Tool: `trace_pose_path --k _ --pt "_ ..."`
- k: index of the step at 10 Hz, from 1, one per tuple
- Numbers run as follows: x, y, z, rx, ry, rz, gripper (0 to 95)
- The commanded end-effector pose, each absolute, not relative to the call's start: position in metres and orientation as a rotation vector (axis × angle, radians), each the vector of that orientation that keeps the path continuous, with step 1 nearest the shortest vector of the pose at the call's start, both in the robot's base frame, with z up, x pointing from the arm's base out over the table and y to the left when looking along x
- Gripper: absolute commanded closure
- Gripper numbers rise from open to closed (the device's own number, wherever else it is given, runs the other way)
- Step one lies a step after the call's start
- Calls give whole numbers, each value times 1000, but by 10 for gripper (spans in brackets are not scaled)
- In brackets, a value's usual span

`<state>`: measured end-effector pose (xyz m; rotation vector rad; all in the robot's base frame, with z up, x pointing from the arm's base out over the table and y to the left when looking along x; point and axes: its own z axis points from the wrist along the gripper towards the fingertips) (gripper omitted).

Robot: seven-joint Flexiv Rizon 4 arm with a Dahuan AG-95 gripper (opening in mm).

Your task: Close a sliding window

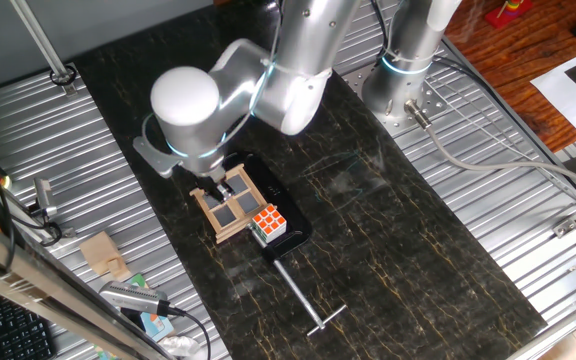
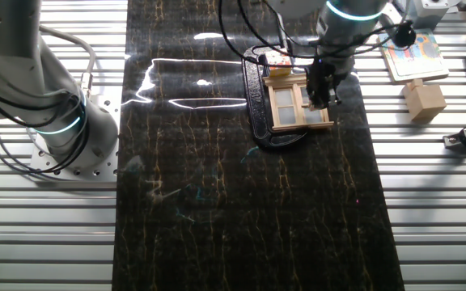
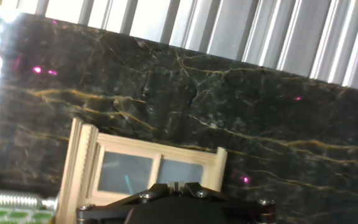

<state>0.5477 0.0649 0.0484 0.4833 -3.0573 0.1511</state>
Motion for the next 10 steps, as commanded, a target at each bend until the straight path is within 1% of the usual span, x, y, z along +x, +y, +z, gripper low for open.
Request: trace_pose_path --k 1,2,4,7,10 --pt "541 70 70 458 -3043 71 950" --pt "533 76 85 463 -3040 62 950" --pt "516 90 104 410 -3044 48 950" --pt "481 116 115 330 -3079 58 950" --pt "459 128 126 318 -3094 47 950"
